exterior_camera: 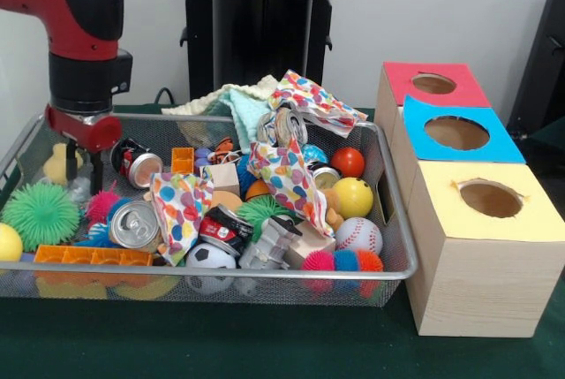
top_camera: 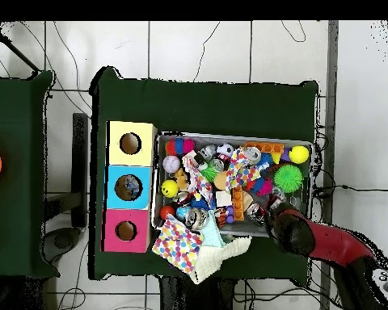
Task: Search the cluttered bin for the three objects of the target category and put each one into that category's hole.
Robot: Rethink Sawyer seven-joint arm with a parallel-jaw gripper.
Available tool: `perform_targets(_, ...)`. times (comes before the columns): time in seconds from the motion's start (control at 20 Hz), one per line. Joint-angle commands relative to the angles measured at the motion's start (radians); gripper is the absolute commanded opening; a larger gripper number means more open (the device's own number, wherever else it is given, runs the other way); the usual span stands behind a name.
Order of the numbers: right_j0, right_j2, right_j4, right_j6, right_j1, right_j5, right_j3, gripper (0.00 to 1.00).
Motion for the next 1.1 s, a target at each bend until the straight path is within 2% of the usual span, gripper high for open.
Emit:
perform_targets(0.05,0.018,-0.003,-0.075,-0.016,0.142,-0.033,-0.114,1.00)
perform_targets(0.45,0.017,0.007,-0.072,-0.005,0.182,-0.047,-0.148,1.00)
perform_targets(0.75,0.043,-0.015,-0.063,0.016,0.205,-0.058,-0.163,1.00)
perform_targets(0.8,0.037,-0.008,-0.059,0.008,0.206,-0.044,-0.160,0.00)
perform_targets(1.1,0.010,0.025,-0.055,-0.029,0.203,0.012,-0.151,0.00)
